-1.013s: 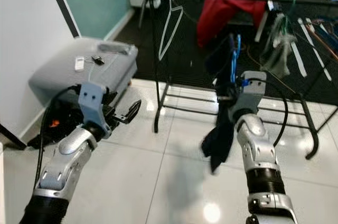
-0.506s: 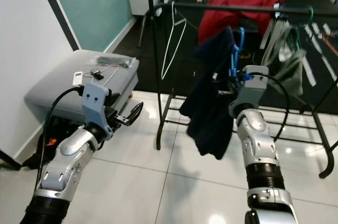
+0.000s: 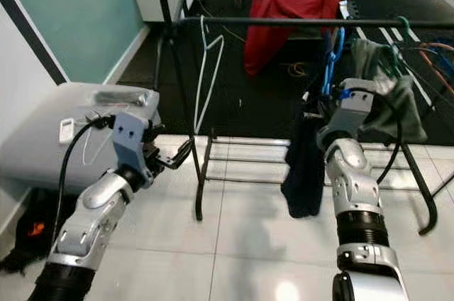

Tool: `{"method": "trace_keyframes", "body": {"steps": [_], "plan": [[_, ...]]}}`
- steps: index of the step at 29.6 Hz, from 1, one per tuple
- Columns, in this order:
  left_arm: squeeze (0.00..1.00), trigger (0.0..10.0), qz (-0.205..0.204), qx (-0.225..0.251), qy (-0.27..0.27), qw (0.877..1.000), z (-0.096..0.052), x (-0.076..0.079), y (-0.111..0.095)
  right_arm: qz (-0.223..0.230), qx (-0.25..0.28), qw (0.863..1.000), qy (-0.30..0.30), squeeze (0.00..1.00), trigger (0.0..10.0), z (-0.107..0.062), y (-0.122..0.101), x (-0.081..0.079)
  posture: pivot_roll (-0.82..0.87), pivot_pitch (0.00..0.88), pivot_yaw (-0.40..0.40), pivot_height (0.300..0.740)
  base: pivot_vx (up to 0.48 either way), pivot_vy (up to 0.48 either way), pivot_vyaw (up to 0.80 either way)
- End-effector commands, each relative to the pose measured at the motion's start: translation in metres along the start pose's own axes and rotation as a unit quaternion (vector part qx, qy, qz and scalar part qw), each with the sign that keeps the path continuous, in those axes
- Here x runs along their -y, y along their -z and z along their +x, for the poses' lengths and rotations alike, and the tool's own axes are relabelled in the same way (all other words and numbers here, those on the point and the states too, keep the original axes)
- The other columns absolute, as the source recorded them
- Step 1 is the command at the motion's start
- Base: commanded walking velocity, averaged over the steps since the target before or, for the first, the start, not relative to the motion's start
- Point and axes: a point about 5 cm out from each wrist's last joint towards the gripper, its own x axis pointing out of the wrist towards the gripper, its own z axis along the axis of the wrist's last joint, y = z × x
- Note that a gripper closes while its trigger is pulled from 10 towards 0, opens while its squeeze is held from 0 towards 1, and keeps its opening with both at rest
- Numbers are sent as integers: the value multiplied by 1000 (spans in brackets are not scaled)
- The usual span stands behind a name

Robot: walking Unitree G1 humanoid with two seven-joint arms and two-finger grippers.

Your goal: Hang hanger

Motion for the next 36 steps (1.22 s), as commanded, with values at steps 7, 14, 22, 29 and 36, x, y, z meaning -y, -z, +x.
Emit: {"method": "trace_keyframes", "body": {"steps": [7,14,22,29,36], "plan": [[0,10000,3,-10,-1,1000,0,-2,2,-14,-54,987,-153,0,10000,-2,3,-44,-96,104,8,740,446,0,0],[0,10000,-1,-8,-9,1000,0,-3,2,16,-56,981,-183,0,10000,-4,-4,-60,-96,107,6,740,0,0,0],[0,10000,-4,-7,-6,1000,0,-3,2,25,-59,988,-143,0,10000,2,-9,-55,-95,110,6,740,0,0,0],[0,10000,-3,-6,-4,1000,0,-2,1,38,-96,992,-67,0,10000,12,-5,-36,-88,115,8,740,0,0,0],[0,10000,-2,-5,-2,1000,-1,-1,0,26,-112,993,-23,0,10000,22,-6,-25,-81,116,7,740,0,0,0]]}}
